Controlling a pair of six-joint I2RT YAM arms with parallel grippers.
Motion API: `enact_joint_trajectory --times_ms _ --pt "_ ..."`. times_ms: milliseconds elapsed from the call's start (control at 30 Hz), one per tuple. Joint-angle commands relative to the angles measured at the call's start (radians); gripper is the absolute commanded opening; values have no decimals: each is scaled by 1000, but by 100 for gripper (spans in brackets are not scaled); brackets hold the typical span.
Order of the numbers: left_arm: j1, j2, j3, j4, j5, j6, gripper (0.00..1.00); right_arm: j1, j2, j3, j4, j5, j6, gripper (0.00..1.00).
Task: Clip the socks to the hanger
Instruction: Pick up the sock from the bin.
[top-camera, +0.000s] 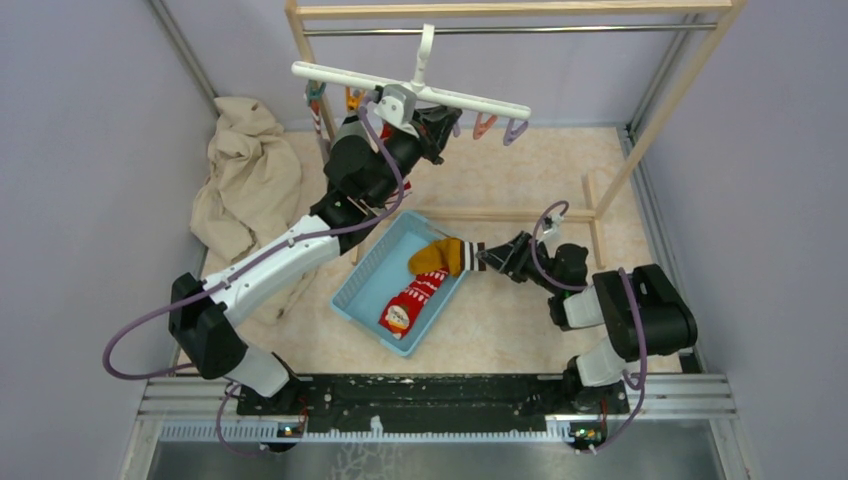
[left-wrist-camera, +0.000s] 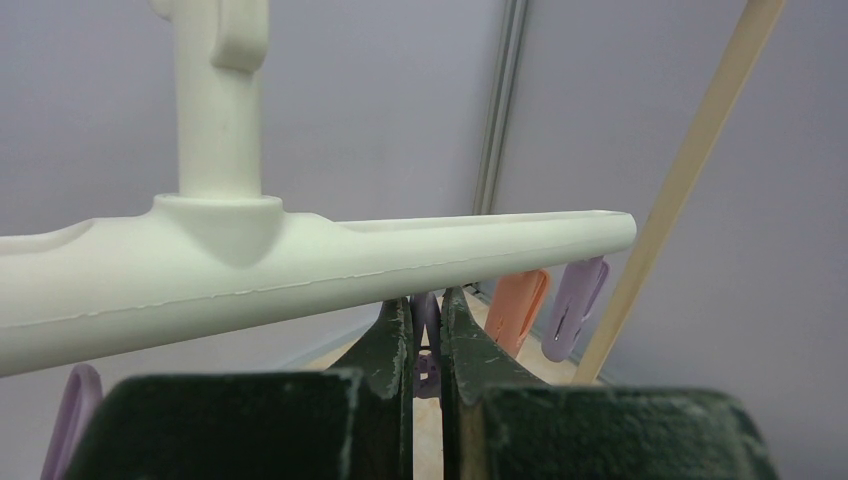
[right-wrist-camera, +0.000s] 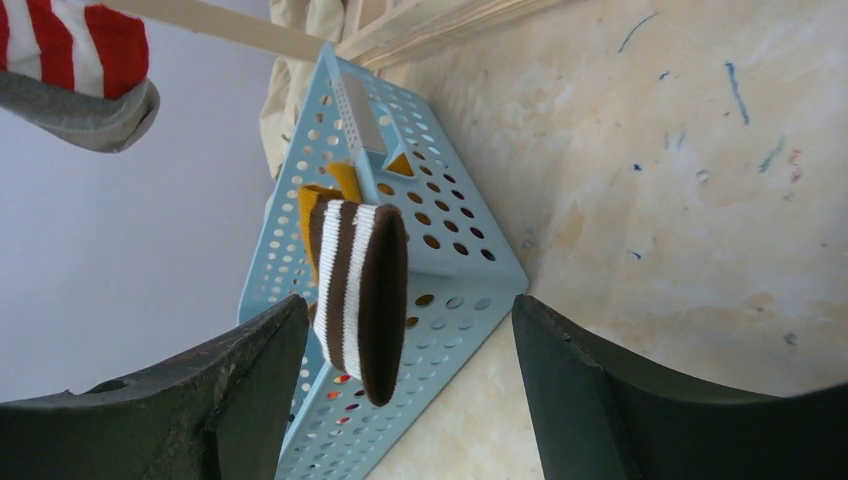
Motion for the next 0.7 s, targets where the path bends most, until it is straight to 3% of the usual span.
enact_joint_trajectory --times_ms 0,467,533,667 --pt "-8 3 -49 -156 24 -5 1 37 26 42 127 14 12 75" --pt "-9 -14 -67 -158 7 1 1 86 124 68 228 -4 72 60" --pt "-8 -13 -67 -158 5 3 1 89 122 59 240 -3 76 53" --pt "-8 -6 -64 -158 11 2 1 90 113 39 256 -6 88 30"
